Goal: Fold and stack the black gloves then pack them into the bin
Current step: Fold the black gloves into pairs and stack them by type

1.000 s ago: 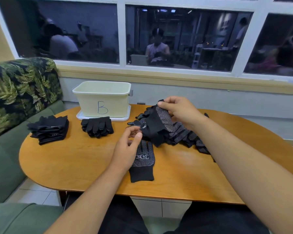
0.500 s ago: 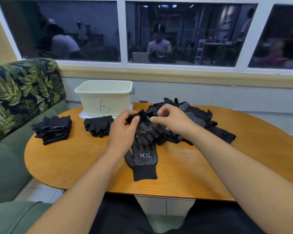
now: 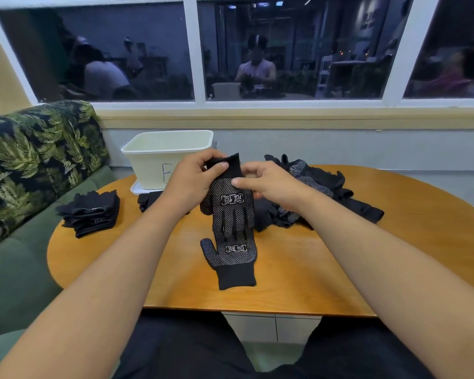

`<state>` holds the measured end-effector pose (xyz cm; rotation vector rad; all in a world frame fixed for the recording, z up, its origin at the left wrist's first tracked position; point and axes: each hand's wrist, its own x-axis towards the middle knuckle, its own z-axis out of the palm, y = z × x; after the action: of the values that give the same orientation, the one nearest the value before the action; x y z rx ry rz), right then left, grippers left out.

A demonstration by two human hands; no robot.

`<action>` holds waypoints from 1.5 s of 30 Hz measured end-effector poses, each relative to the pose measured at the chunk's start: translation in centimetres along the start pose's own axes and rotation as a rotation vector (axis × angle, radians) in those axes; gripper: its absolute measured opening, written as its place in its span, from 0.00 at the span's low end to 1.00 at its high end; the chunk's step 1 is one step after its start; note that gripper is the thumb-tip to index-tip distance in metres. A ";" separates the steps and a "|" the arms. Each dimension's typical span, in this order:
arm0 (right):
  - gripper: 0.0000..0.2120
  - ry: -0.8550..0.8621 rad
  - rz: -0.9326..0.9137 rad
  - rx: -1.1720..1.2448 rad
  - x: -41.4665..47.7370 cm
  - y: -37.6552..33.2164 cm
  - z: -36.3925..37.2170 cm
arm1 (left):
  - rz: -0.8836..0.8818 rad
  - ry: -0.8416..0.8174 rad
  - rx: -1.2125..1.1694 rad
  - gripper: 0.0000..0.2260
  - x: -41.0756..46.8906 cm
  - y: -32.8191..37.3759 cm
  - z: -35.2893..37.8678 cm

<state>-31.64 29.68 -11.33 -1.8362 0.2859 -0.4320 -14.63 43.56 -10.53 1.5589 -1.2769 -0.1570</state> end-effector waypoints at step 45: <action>0.13 0.091 -0.034 -0.069 -0.4 -0.3 -0.9 | 0.058 -0.038 -0.013 0.06 0.3 -1.3 2.2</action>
<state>-32.38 29.15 -10.86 -1.8940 0.3358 -0.5365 -15.14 41.82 -12.33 1.5123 -1.3466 -0.1582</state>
